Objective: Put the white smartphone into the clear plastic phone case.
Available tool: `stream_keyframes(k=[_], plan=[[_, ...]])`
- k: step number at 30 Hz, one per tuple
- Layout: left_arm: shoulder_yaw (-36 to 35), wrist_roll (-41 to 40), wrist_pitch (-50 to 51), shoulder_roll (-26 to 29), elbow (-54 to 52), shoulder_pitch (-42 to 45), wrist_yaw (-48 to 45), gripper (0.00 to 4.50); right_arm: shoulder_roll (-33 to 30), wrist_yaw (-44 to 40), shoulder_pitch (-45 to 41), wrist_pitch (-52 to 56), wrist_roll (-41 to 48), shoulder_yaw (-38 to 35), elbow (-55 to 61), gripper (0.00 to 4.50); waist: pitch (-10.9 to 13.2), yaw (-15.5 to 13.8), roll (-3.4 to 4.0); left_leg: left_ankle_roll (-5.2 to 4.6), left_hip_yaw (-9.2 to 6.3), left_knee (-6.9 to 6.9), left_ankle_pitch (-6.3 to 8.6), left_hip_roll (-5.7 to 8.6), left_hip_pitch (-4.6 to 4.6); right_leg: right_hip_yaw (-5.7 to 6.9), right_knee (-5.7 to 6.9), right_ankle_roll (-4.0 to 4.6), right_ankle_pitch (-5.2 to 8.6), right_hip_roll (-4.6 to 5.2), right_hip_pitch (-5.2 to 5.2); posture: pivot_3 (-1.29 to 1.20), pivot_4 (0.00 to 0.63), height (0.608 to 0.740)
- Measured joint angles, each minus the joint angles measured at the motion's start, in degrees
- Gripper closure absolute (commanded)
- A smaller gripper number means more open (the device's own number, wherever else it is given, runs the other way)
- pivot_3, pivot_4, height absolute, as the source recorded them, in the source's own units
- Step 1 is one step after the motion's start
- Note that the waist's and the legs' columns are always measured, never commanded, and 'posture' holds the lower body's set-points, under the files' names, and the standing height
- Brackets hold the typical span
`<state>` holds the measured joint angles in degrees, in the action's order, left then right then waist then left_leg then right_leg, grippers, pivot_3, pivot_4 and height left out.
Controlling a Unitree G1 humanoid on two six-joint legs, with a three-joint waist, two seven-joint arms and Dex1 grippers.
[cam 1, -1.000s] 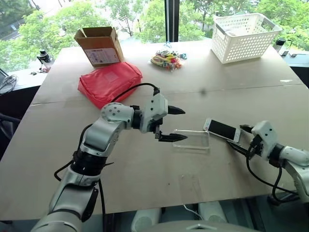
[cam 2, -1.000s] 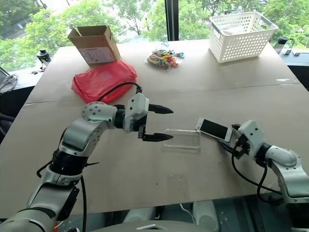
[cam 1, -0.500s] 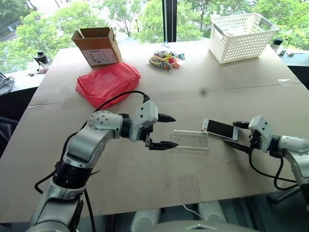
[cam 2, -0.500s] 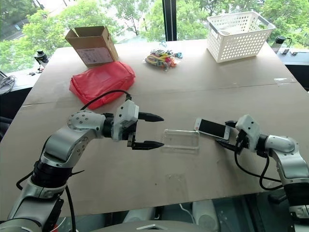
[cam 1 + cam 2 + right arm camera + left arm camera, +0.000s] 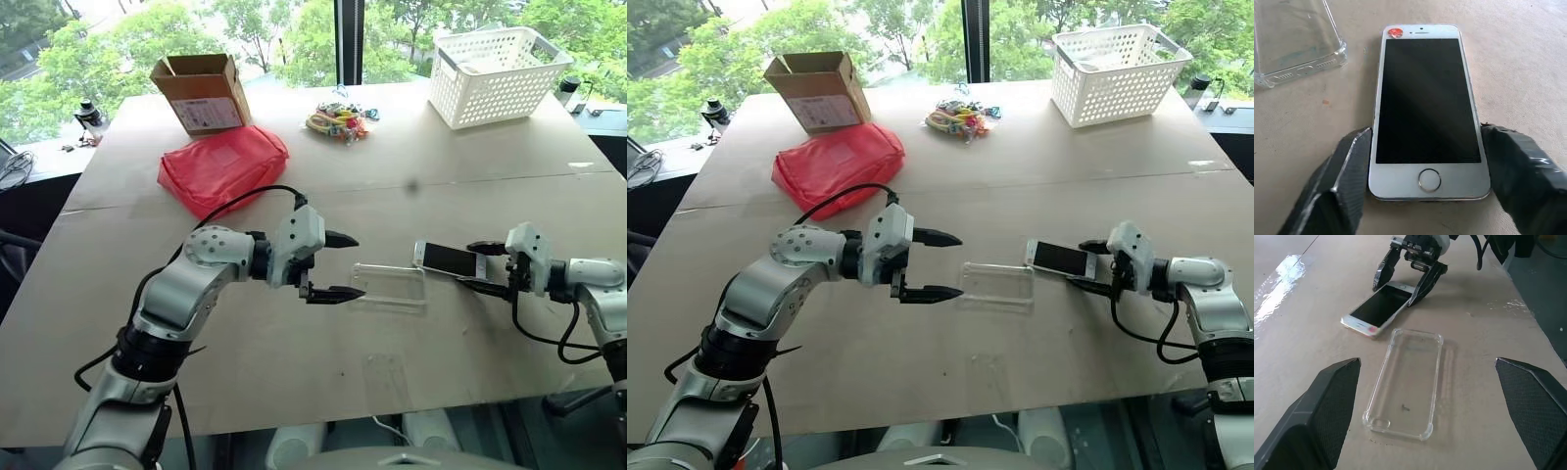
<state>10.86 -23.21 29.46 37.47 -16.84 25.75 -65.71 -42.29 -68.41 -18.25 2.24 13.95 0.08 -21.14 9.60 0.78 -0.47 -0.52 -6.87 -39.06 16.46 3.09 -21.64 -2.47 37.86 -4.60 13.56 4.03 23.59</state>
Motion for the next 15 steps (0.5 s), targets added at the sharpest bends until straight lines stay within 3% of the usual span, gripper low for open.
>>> stream_keyframes(k=[15], plan=[[0.8, 1.06, -0.38, -1.11, 2.55, 2.41, 0.21, 0.0, -1.19, 2.65, 3.51, 1.27, 0.67, -1.47, 7.03, 1.59, 0.0, -0.06, -0.01, 0.03, -0.03, 0.04, -0.01, 0.03, -0.07, 0.02, -0.03, 0.0, 0.0, 0.02, 0.05, 0.0, 0.15, 0.74]])
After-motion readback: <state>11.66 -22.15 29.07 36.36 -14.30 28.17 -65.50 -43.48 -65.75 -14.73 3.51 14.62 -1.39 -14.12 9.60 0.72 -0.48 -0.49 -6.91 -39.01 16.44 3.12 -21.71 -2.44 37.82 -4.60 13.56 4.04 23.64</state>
